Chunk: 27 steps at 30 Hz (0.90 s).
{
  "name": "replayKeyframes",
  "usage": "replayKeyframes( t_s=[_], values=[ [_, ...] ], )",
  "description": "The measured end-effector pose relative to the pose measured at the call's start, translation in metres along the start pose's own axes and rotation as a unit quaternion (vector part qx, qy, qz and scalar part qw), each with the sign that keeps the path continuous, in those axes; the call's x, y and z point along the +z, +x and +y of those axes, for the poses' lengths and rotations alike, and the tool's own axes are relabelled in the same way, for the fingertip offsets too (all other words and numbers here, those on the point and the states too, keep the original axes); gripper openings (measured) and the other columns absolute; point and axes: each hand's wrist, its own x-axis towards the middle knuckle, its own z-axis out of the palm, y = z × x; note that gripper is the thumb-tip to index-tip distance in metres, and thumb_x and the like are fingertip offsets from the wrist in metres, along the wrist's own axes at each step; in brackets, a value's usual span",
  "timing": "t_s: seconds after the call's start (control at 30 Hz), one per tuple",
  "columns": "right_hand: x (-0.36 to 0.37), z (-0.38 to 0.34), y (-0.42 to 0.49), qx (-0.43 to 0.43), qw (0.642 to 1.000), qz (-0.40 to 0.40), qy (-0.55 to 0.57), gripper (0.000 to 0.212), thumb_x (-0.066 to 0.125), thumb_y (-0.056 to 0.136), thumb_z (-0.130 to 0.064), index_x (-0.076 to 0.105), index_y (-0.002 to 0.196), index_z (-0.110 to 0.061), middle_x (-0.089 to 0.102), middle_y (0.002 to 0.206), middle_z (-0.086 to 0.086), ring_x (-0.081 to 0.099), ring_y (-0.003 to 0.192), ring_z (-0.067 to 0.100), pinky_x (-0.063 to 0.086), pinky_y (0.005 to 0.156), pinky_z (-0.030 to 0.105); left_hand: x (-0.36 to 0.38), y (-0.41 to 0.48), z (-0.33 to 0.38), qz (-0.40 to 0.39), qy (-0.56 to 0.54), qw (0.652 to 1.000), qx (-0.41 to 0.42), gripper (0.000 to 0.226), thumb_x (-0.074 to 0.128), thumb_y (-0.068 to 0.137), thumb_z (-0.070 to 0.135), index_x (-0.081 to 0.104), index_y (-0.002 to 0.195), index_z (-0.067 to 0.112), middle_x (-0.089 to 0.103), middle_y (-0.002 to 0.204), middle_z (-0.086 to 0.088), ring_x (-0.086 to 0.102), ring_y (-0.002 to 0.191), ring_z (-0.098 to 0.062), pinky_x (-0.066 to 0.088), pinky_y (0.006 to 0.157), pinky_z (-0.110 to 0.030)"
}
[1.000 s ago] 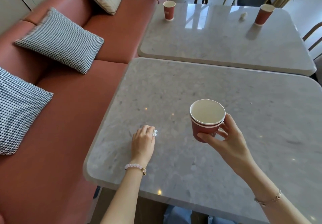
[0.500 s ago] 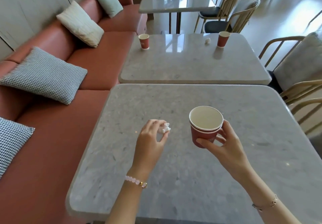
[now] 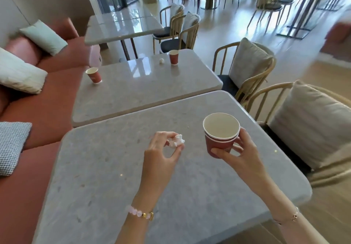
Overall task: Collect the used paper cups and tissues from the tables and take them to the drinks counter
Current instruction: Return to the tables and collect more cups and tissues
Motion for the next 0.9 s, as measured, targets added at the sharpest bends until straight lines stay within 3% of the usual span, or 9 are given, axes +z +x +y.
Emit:
replayKeyframes(
  t_s=[0.17, 0.23, 0.37, 0.53, 0.7, 0.9],
  values=[
    [-0.063, 0.000, -0.013, 0.027, 0.996, 0.078, -0.017, 0.073, 0.084, 0.063, -0.026, 0.049, 0.127, -0.023, 0.063, 0.117, -0.002, 0.060, 0.107, 0.012, 0.049, 0.089, 0.026, 0.049, 0.008, 0.045, -0.065, -0.030, 0.996, 0.054, 0.020, 0.076, 0.076, 0.013, 0.064, 0.090, 0.018, 0.062, 0.089, 0.011, 0.057, 0.080, -0.004, 0.047, 0.074, -0.020],
    [-0.091, 0.001, -0.019, 0.031, 0.993, 0.107, -0.028, 0.074, 0.084, 0.064, -0.023, 0.047, 0.128, -0.021, 0.062, 0.119, -0.001, 0.059, 0.109, 0.014, 0.048, 0.089, 0.024, 0.070, 0.009, 0.066, -0.079, -0.039, 0.993, 0.080, 0.020, 0.077, 0.075, 0.011, 0.065, 0.090, 0.016, 0.062, 0.088, 0.010, 0.058, 0.078, -0.005, 0.048, 0.073, -0.025],
    [-0.152, 0.006, -0.032, 0.045, 0.987, 0.154, -0.008, 0.068, 0.085, 0.064, -0.019, 0.049, 0.121, -0.029, 0.063, 0.113, -0.007, 0.060, 0.104, 0.009, 0.048, 0.082, 0.018, 0.119, 0.006, 0.112, -0.109, -0.050, 0.983, 0.136, 0.021, 0.078, 0.073, 0.014, 0.066, 0.089, 0.014, 0.065, 0.090, 0.004, 0.060, 0.076, -0.008, 0.050, 0.069, -0.020],
    [-0.237, 0.018, -0.050, 0.073, 0.972, 0.223, 0.003, 0.070, 0.083, 0.051, -0.043, 0.051, 0.113, -0.046, 0.066, 0.102, -0.020, 0.062, 0.097, -0.001, 0.048, 0.074, 0.014, 0.194, -0.001, 0.171, -0.160, -0.087, 0.969, 0.169, 0.023, 0.077, 0.073, 0.019, 0.065, 0.092, 0.018, 0.062, 0.094, 0.008, 0.059, 0.078, -0.001, 0.045, 0.072, -0.004],
    [-0.323, 0.037, -0.068, 0.084, 0.956, 0.279, -0.027, 0.069, 0.087, 0.061, -0.018, 0.050, 0.103, -0.058, 0.063, 0.093, -0.034, 0.063, 0.087, -0.007, 0.046, 0.067, 0.007, 0.273, -0.015, 0.227, -0.185, -0.123, 0.955, 0.195, 0.023, 0.077, 0.073, 0.019, 0.066, 0.093, 0.015, 0.060, 0.094, 0.009, 0.058, 0.079, 0.000, 0.044, 0.072, -0.002],
    [-0.405, 0.044, -0.098, 0.098, 0.925, 0.364, -0.037, 0.063, 0.085, 0.062, -0.012, 0.052, 0.104, -0.046, 0.064, 0.095, -0.021, 0.063, 0.085, -0.007, 0.045, 0.067, 0.007, 0.351, -0.036, 0.284, -0.246, -0.167, 0.928, 0.226, 0.024, 0.075, 0.076, 0.017, 0.066, 0.097, 0.013, 0.062, 0.097, 0.005, 0.059, 0.082, -0.003, 0.045, 0.072, -0.005]
  ],
)
